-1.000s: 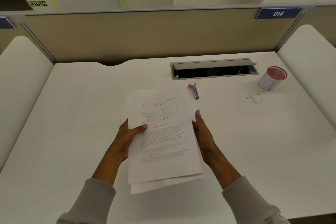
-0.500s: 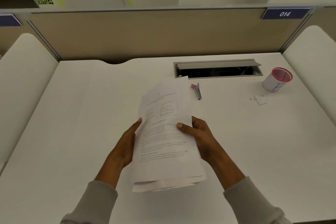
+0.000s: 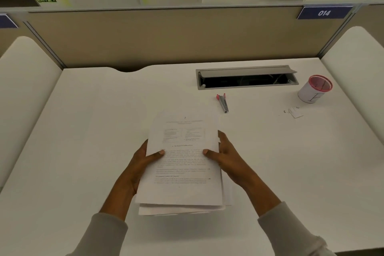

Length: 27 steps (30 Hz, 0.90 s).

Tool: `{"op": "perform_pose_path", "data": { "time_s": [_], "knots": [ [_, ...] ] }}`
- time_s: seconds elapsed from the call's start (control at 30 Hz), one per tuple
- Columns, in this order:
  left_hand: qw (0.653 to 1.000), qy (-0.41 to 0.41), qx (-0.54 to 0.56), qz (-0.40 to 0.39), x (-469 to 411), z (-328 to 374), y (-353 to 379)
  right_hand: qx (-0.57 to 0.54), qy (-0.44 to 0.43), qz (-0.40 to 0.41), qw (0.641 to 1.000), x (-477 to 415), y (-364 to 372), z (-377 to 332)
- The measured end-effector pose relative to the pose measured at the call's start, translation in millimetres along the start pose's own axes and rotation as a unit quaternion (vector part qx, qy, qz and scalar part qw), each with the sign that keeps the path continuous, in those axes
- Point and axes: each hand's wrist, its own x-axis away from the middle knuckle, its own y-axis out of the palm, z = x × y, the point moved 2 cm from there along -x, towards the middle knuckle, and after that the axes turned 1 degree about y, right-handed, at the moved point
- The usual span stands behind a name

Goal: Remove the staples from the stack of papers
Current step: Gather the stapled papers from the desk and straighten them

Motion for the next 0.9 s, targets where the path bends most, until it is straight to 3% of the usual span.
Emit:
{"op": "perform_pose_path", "data": {
  "time_s": [0.07,0.13,0.2,0.27,0.4,0.6,0.9],
  "knots": [
    [0.999,0.020,-0.028,0.029,1.0,-2.4,-8.4,0.016,0.020,0.033,0.999,-6.3,0.9,11.2],
    [0.996,0.042,-0.045,0.060,1.2,-2.4,-22.8,0.064,0.042,0.116,0.990,-11.2,-6.3,21.9],
    [0.993,0.064,-0.055,0.085,4.0,1.5,-41.1,0.210,0.057,0.220,0.951,-14.0,-22.9,34.5],
    [0.990,0.082,-0.048,0.107,8.3,6.8,-60.2,0.337,0.101,0.270,0.896,-14.2,-37.6,47.8],
    [0.982,0.132,-0.033,0.128,18.5,18.1,-89.6,0.384,0.198,0.270,0.860,-12.6,-39.0,57.7],
    [0.985,0.119,0.013,0.126,23.4,22.5,-94.8,0.487,0.241,0.273,0.794,-20.2,-7.0,57.8],
    [0.987,0.108,0.049,0.112,26.8,24.2,-72.3,0.451,0.264,0.274,0.807,-33.6,1.9,60.5]
  ]
}}
